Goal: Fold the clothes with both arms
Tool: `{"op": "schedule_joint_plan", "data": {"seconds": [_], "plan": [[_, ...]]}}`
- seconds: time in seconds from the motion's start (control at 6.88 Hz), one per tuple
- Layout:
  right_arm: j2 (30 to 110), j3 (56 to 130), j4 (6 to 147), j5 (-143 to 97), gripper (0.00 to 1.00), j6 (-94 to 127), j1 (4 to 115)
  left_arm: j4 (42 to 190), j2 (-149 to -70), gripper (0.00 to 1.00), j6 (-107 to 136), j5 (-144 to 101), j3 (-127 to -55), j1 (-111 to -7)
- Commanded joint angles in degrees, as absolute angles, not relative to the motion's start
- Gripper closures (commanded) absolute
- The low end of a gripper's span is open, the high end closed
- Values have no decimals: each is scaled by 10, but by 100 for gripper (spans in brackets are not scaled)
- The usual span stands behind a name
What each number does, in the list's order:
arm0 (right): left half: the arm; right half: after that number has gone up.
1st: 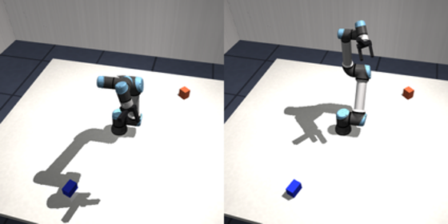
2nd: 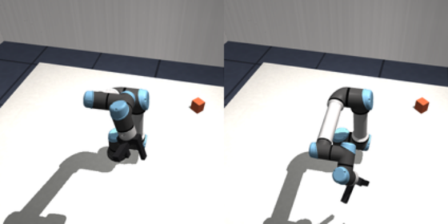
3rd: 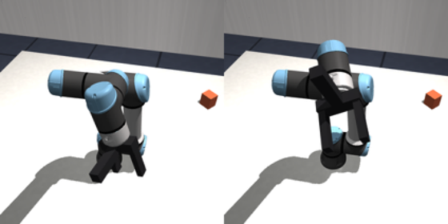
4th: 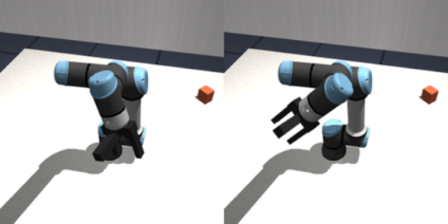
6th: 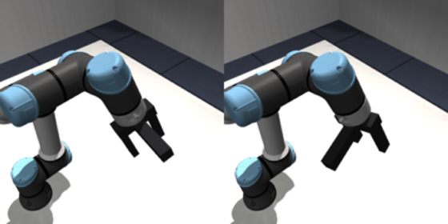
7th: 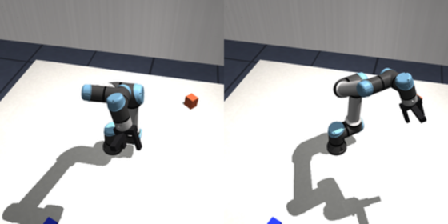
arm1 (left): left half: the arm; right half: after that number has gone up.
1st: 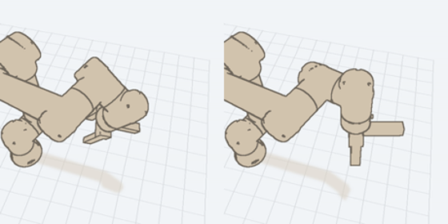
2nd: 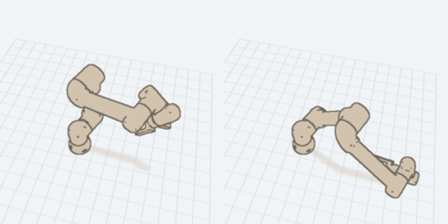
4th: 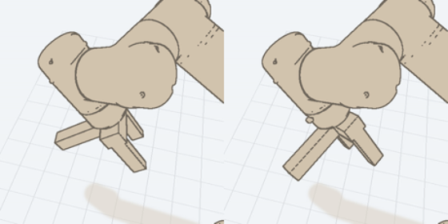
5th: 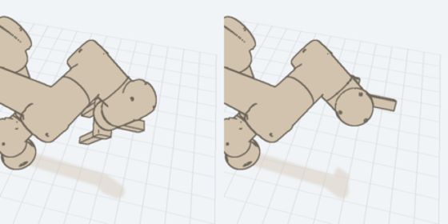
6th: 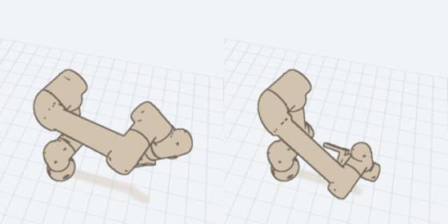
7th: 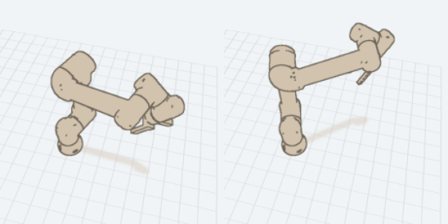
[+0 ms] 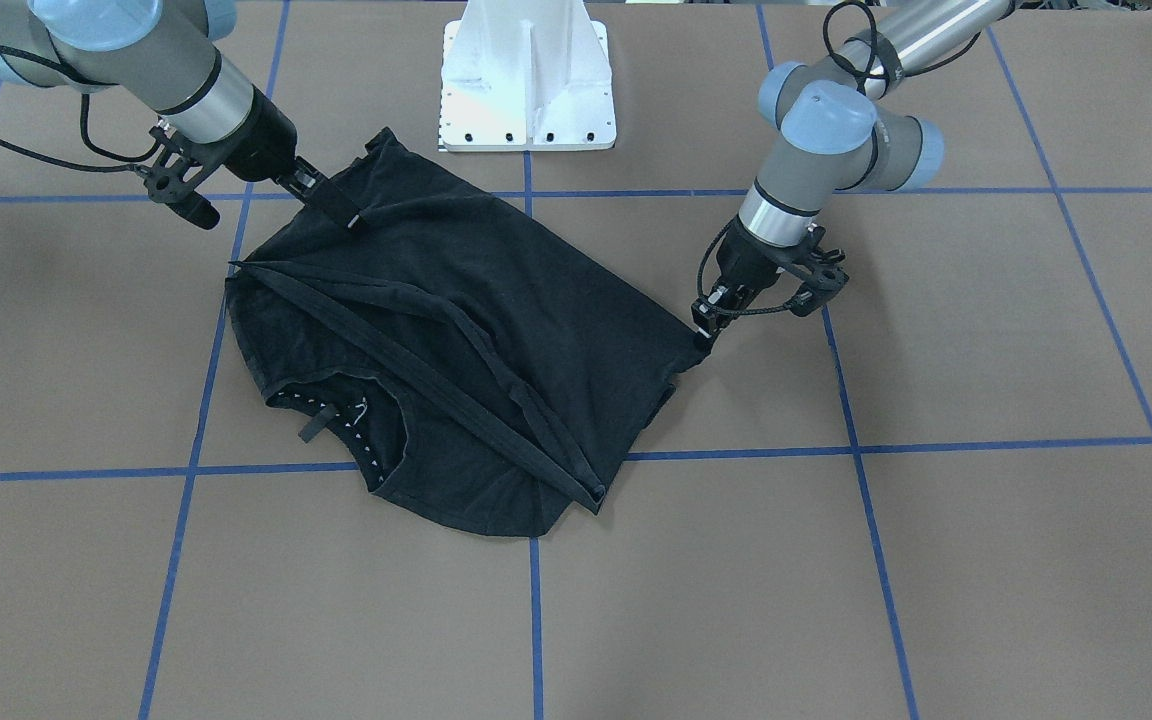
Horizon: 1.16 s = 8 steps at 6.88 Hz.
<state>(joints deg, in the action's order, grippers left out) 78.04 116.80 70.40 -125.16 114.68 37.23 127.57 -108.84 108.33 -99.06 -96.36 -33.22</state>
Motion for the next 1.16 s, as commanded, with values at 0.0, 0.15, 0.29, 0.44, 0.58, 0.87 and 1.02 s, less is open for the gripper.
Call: {"op": "schedule_joint_plan", "data": {"seconds": [0.0,0.15,0.29,0.44,0.58,0.87,1.02], "plan": [[773,1169,704,-1252,0,1147,377,1279,-1132,100,987,-992,-929,-404],[772,1171,704,-1252,0,1146,392,1284,-1175,100,961,-992,-874,-437],[772,1170,704,-1251,0,1146,402,1312,-1228,100,940,-991,-802,-468],[771,1171,703,-1245,0,1146,406,1385,-1287,100,936,-990,-688,-482],[766,1169,703,-1231,0,1146,406,1439,-1356,100,929,-990,-573,-496],[755,1165,703,-1196,0,1135,403,1515,-1451,100,886,-958,-408,-508],[754,1162,703,-1194,0,1124,399,1532,-1474,100,886,-958,-370,-507]]}}
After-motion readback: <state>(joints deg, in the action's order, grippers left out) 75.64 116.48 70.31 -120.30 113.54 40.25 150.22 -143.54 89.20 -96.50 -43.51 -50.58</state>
